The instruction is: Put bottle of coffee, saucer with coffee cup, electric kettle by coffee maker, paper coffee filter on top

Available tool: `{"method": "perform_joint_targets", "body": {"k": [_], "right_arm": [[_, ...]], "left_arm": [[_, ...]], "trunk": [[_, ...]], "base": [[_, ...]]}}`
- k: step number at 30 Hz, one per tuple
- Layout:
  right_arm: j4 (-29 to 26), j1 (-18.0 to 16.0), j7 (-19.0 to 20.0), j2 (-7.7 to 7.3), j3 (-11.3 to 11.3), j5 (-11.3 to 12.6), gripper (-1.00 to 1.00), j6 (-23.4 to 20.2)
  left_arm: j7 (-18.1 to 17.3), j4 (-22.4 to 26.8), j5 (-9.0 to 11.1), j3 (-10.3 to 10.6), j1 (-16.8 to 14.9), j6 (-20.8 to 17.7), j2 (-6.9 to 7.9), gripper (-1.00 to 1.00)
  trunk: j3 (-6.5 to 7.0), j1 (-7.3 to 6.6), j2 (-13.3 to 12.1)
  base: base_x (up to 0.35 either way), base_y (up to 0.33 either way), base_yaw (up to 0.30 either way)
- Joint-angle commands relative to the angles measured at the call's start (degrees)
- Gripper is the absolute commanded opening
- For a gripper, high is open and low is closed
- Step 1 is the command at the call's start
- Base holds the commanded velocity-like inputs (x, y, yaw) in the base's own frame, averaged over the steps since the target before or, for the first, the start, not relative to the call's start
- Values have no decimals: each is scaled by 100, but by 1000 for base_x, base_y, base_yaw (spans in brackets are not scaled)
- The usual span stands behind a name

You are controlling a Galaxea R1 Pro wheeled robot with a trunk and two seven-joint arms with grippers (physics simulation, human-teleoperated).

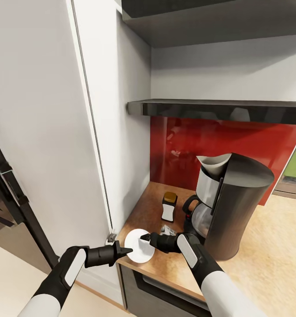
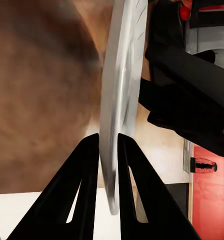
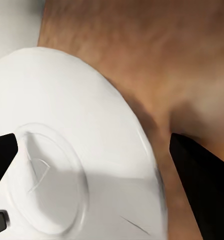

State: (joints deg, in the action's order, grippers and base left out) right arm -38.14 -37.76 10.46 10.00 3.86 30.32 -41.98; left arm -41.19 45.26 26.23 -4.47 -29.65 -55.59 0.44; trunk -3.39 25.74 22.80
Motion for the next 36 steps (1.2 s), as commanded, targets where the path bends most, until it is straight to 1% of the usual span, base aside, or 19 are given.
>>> {"method": "perform_joint_targets", "body": {"k": [1,14,22,25,27,28,29,30,31,32,33,35,36], "right_arm": [[-1,-3,17,0,1,-62,100,-21],[-9,-3,17,0,1,-62,100,-21],[-10,-3,17,0,1,-62,100,-21],[-10,-3,17,0,1,-62,100,-21],[-10,-3,17,0,1,-62,100,-21],[-10,-3,17,0,1,-62,100,-21],[-10,-3,17,0,3,-62,100,-21],[-10,-3,18,0,7,-62,100,-21],[-10,-3,21,0,8,-62,100,-21],[-11,-3,20,0,53,-62,100,-18],[-23,-3,14,0,181,-62,100,-15],[-57,-3,6,0,422,-58,100,-13],[-79,-3,2,0,590,-55,100,-13]], "left_arm": [[-38,1,-24,-14,-6,-13,-1,-100],[-38,1,-12,-41,-6,-6,12,-100],[-43,3,-11,-49,-4,-15,65,-100],[-48,8,-11,-60,2,-30,115,-100],[-68,9,9,-62,4,-45,306,-100],[-71,9,15,-62,6,-48,349,-100],[-78,9,30,-63,8,-51,436,-100],[-102,9,58,-62,10,-55,606,-100],[-125,9,75,-62,11,-55,692,-100],[-200,9,110,-63,11,-56,872,-100],[-274,5,133,-63,11,-57,1001,-100],[-408,3,151,-63,12,-57,1174,-100],[-583,1,158,-65,12,-57,1334,-100]], "trunk": [[-14,4,12],[-14,4,12],[-14,4,12],[-14,4,12],[-14,4,12],[-14,4,12],[-14,4,12],[-14,4,12],[-14,4,12],[-14,4,12],[-14,4,12],[-14,4,12],[-14,4,12]], "base": [[0,0,0],[-15,0,0],[-309,0,0],[-334,0,0],[-335,0,0],[-335,0,0],[-335,5,0],[-335,44,0],[-335,62,0],[-335,100,0],[-335,127,0],[-335,144,0],[-335,162,0]]}}
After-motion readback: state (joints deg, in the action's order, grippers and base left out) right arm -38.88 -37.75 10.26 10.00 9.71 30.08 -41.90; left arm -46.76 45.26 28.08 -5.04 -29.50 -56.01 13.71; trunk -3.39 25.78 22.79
